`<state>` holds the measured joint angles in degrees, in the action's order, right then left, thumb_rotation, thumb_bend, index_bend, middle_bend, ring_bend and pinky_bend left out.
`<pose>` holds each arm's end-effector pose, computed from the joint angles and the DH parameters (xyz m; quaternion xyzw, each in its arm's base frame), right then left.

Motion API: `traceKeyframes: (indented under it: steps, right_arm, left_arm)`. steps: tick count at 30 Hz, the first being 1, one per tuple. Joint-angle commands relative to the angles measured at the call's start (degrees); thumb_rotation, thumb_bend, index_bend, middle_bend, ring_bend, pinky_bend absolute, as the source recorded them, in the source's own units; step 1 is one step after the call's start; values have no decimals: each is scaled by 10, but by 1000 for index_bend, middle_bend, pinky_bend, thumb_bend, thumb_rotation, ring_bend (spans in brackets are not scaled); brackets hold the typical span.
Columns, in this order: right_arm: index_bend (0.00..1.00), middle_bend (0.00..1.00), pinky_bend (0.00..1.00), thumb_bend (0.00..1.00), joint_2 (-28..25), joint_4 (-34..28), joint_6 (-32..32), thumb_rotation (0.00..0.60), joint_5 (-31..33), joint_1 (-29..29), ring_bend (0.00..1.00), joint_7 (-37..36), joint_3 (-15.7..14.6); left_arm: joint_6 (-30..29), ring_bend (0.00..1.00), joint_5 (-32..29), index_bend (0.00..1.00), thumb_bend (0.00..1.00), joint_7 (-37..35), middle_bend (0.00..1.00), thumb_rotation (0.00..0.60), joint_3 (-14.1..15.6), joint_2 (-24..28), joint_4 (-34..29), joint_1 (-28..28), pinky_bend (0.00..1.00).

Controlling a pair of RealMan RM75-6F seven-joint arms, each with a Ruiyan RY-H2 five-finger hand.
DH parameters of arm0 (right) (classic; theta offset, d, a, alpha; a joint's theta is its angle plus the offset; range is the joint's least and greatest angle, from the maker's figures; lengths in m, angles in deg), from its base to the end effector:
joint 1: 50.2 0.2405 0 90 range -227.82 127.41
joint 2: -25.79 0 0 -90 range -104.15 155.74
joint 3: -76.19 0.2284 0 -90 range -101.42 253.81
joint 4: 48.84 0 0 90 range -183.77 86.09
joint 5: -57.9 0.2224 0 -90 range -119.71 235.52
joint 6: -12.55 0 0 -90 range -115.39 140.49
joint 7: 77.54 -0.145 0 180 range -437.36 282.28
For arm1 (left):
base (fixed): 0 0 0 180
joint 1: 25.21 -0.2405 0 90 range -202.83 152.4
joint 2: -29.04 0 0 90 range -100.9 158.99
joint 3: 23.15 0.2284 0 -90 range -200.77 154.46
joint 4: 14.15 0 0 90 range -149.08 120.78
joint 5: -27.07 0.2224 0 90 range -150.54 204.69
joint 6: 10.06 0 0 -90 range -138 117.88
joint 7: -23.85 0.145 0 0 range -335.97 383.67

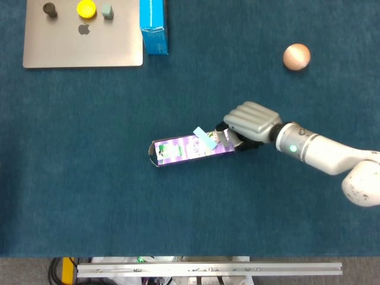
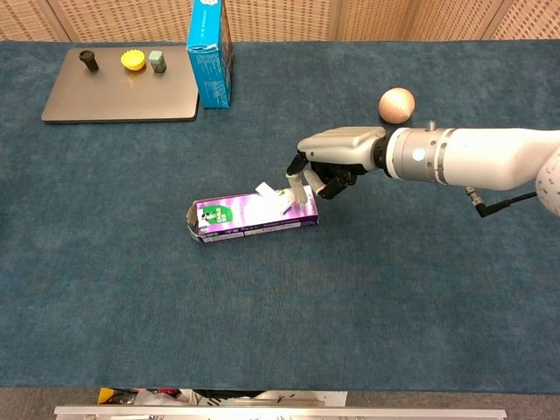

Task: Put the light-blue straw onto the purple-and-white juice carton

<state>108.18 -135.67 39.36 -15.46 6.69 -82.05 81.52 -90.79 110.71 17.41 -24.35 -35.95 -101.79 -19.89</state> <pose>-0.0896 -0.3112 -0.0641 0.8551 -0.4162 0.2484 0.1838 -0.3177 0.1775 0.1289 -0.5877 -0.4378 -0.3668 0.5730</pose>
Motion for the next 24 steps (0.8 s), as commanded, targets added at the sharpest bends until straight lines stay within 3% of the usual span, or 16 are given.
traceKeyframes:
  steps: [1,24]
  right_arm:
    - [537,1000,1000,1000,15,12,1,578,10,8,1000,10,3]
    - [537,1000,1000,1000,47,33,6,577,56,30,1000,67,-9]
  left_arm:
    - [0,227,-1,152,222,-2,197,600,0,0,1,0,256]
    - [2,226,-1,151,222,-14,197,600,2,1,11,-3,256]
